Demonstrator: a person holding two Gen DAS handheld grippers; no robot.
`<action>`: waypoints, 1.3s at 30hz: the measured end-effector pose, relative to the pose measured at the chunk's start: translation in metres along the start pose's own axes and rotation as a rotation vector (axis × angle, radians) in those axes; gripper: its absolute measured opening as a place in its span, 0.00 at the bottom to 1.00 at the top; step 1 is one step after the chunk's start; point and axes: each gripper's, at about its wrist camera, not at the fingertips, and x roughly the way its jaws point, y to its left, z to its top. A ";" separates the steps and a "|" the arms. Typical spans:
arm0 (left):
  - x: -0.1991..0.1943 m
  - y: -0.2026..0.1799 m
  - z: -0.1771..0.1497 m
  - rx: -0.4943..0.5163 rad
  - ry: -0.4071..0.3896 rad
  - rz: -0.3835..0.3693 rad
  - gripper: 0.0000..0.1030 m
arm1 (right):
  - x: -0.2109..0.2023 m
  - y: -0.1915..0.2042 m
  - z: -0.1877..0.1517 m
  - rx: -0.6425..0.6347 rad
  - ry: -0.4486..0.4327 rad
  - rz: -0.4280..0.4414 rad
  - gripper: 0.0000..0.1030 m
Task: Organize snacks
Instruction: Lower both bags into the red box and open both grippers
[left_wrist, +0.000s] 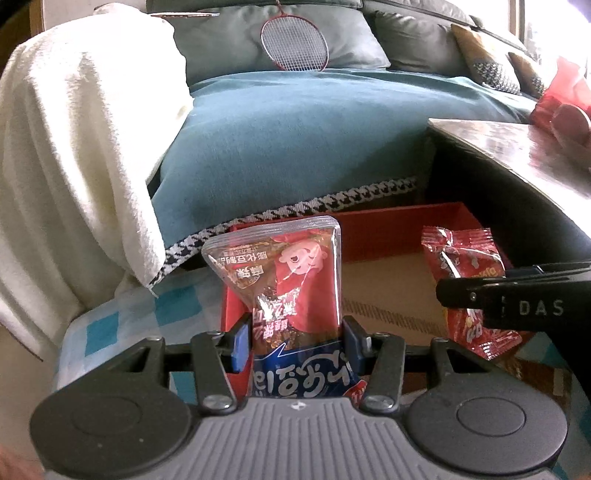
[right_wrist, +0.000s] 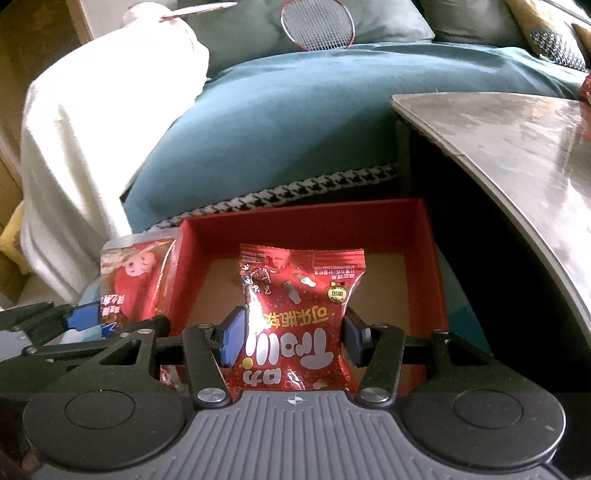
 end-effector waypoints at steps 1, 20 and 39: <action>0.003 0.000 0.002 0.003 0.000 0.001 0.42 | 0.005 -0.001 0.002 -0.001 0.003 -0.006 0.59; 0.077 -0.011 0.004 0.038 0.092 0.036 0.43 | 0.077 -0.025 0.015 -0.028 0.062 -0.080 0.59; 0.072 -0.012 0.006 0.042 0.086 0.056 0.57 | 0.078 -0.003 0.006 -0.126 0.062 -0.134 0.72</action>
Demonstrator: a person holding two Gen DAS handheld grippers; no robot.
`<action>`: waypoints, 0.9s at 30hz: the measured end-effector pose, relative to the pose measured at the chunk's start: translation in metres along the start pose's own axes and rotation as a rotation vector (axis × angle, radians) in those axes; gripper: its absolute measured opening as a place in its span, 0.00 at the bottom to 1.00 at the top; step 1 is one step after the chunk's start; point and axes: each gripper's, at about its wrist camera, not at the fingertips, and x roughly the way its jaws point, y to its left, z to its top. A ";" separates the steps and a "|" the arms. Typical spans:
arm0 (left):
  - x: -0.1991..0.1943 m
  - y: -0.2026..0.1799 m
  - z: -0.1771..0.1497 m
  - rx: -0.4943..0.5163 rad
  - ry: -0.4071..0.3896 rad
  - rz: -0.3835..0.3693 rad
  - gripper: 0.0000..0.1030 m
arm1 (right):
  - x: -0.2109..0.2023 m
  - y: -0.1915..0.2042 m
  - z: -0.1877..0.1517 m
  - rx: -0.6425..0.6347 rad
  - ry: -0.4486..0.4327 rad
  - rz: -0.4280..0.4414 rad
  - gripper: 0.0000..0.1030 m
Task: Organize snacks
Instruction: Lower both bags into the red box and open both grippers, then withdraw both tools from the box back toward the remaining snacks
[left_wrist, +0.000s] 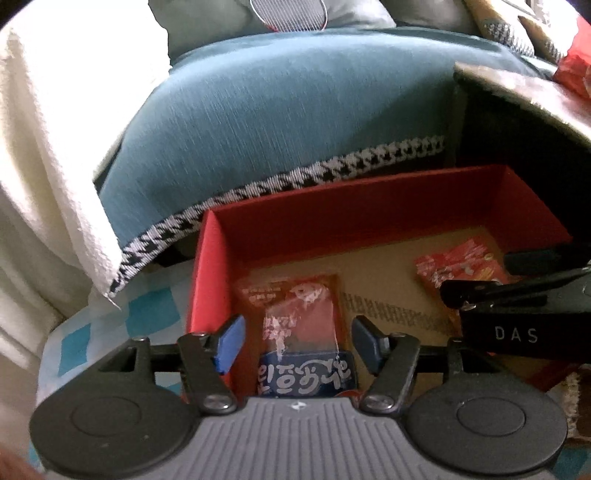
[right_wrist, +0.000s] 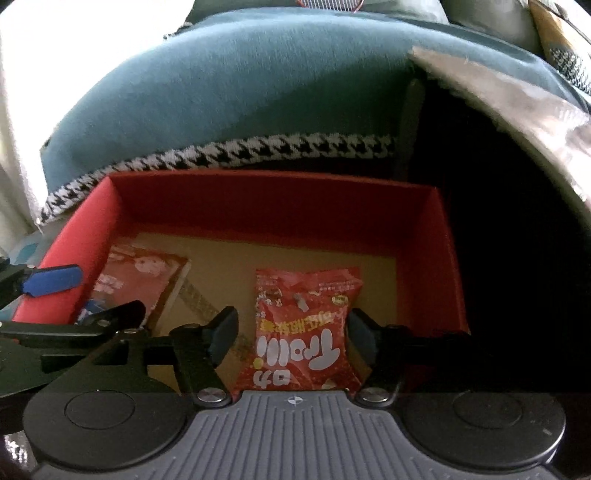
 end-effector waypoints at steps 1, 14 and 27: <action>-0.004 0.001 0.001 -0.005 -0.005 -0.002 0.58 | -0.004 0.000 0.000 0.001 -0.012 -0.003 0.72; -0.047 0.009 0.005 -0.023 -0.075 -0.009 0.63 | -0.041 -0.002 -0.002 0.029 -0.108 -0.007 0.77; -0.077 0.026 -0.018 -0.039 -0.062 0.000 0.66 | -0.065 0.011 -0.019 0.028 -0.115 0.035 0.81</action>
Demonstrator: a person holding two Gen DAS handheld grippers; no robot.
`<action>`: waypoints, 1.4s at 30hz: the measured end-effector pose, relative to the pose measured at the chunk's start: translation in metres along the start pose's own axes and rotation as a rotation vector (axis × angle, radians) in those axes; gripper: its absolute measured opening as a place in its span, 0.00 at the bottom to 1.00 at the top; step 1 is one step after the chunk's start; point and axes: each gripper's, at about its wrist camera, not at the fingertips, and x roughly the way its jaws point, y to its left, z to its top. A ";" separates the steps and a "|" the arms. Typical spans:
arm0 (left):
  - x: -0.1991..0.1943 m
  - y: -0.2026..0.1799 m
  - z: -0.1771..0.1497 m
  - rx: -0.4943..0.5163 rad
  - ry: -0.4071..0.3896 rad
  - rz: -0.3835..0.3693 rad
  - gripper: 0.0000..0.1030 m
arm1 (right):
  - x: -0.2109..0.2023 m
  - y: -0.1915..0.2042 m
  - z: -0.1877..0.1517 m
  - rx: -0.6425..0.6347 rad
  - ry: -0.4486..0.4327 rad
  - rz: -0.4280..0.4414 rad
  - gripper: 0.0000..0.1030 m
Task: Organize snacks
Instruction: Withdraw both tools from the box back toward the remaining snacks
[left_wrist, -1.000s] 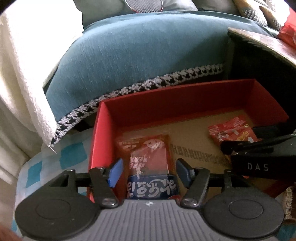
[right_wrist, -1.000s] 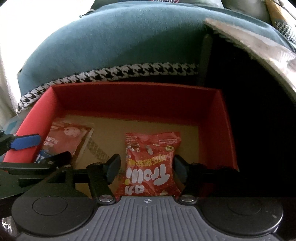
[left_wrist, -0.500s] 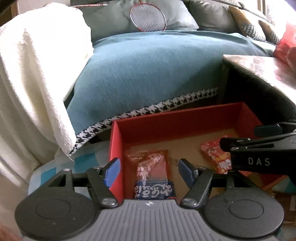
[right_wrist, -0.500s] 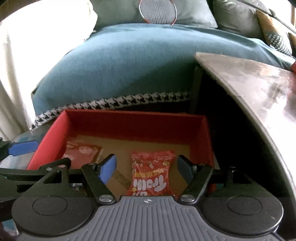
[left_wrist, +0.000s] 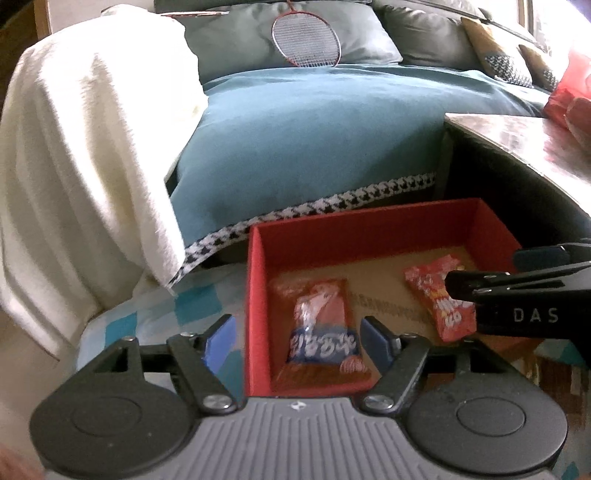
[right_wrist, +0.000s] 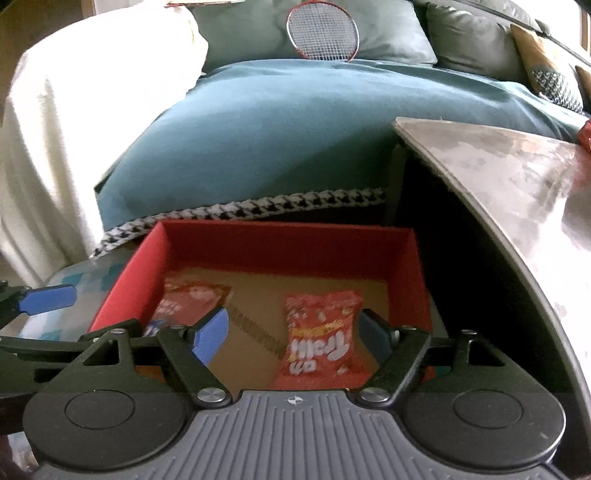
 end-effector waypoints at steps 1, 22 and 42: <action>-0.003 0.002 -0.003 -0.002 0.004 0.001 0.66 | -0.003 0.003 -0.003 -0.003 0.003 0.003 0.81; -0.054 0.081 -0.086 -0.161 0.189 0.048 0.68 | -0.021 0.063 -0.060 -0.099 0.121 0.129 0.83; -0.065 0.103 -0.141 -0.118 0.314 0.032 0.69 | -0.020 0.108 -0.078 -0.171 0.211 0.265 0.84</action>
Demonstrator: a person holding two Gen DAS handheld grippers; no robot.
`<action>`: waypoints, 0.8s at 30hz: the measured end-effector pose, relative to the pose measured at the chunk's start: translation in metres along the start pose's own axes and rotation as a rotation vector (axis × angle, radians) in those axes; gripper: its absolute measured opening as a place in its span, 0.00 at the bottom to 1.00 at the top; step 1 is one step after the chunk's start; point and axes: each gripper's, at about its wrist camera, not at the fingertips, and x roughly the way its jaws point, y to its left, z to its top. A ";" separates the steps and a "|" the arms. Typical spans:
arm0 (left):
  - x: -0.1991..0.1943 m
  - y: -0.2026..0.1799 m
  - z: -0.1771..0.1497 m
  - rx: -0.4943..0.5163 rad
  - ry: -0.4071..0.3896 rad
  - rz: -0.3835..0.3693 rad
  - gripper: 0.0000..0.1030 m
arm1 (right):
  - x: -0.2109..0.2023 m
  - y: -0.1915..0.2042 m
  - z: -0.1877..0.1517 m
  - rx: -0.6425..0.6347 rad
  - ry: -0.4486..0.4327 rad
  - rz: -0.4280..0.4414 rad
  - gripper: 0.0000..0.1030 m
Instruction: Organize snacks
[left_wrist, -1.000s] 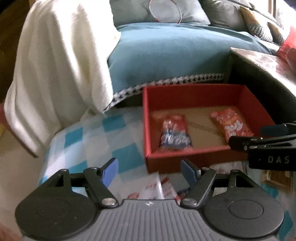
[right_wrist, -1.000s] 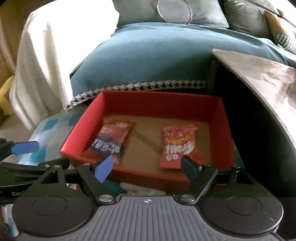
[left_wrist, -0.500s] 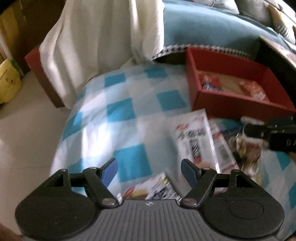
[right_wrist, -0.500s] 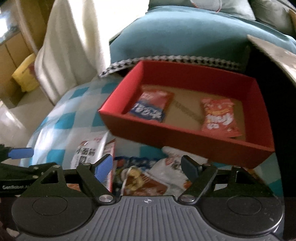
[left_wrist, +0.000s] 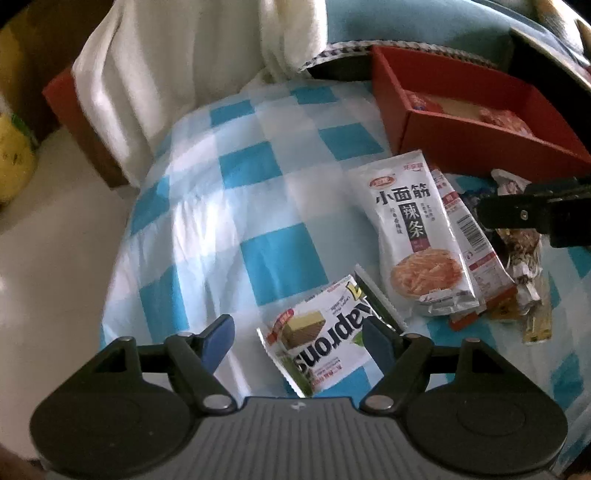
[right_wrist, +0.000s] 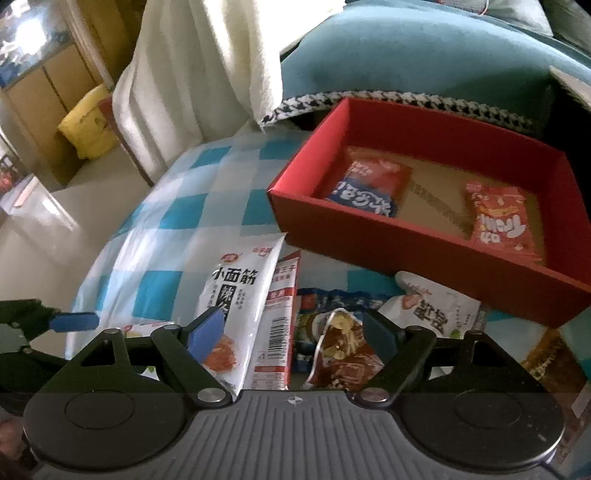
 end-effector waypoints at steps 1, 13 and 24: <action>-0.001 -0.003 0.001 0.037 0.004 -0.020 0.69 | 0.000 0.000 0.000 0.000 0.002 0.002 0.84; 0.006 -0.036 0.010 0.282 0.006 -0.053 0.73 | 0.003 -0.005 -0.003 0.003 0.024 0.017 0.85; 0.033 -0.038 0.012 0.437 0.107 -0.094 0.70 | 0.006 -0.005 -0.003 -0.002 0.042 0.023 0.85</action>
